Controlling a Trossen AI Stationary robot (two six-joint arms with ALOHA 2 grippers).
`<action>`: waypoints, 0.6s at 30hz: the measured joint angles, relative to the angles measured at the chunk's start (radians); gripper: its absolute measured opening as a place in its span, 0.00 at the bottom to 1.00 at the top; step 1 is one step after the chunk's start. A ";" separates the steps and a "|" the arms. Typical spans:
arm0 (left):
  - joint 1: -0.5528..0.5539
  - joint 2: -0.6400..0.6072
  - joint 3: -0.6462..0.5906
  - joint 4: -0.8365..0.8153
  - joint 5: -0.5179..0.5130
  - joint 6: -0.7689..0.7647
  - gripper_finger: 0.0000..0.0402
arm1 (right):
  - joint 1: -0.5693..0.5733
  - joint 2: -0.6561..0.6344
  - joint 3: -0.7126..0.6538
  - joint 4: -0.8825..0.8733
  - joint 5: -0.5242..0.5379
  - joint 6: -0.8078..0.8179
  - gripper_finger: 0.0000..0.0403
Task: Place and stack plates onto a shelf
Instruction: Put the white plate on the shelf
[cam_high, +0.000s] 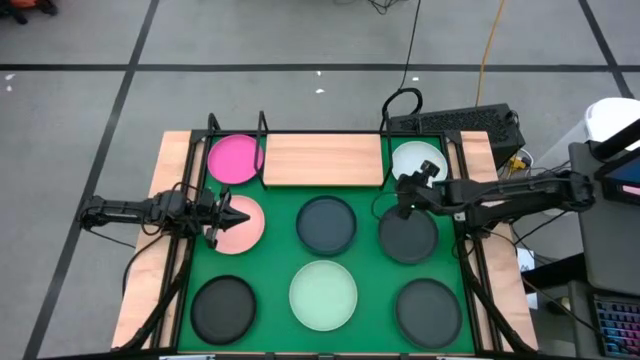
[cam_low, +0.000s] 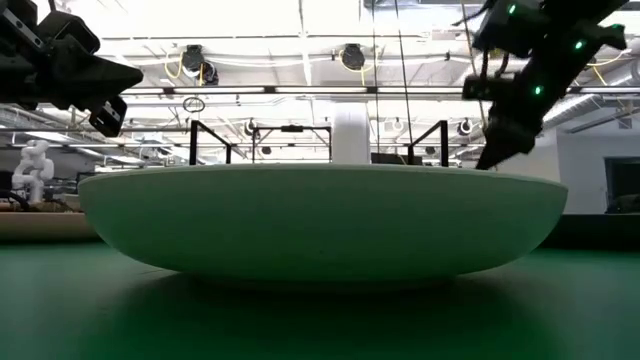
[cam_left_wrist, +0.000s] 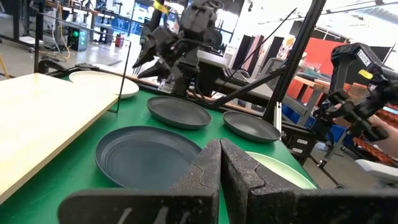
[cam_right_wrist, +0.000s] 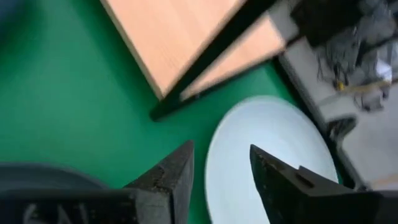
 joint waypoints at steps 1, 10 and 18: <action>0.000 0.000 0.000 0.000 0.000 0.000 0.01 | -0.015 0.019 0.000 -0.007 -0.005 0.001 0.36; 0.000 0.000 0.000 0.000 0.000 0.000 0.01 | -0.154 0.133 -0.001 -0.017 -0.048 -0.012 0.37; 0.000 0.000 0.000 0.000 0.000 0.000 0.01 | -0.271 0.193 -0.001 0.004 -0.153 -0.031 0.37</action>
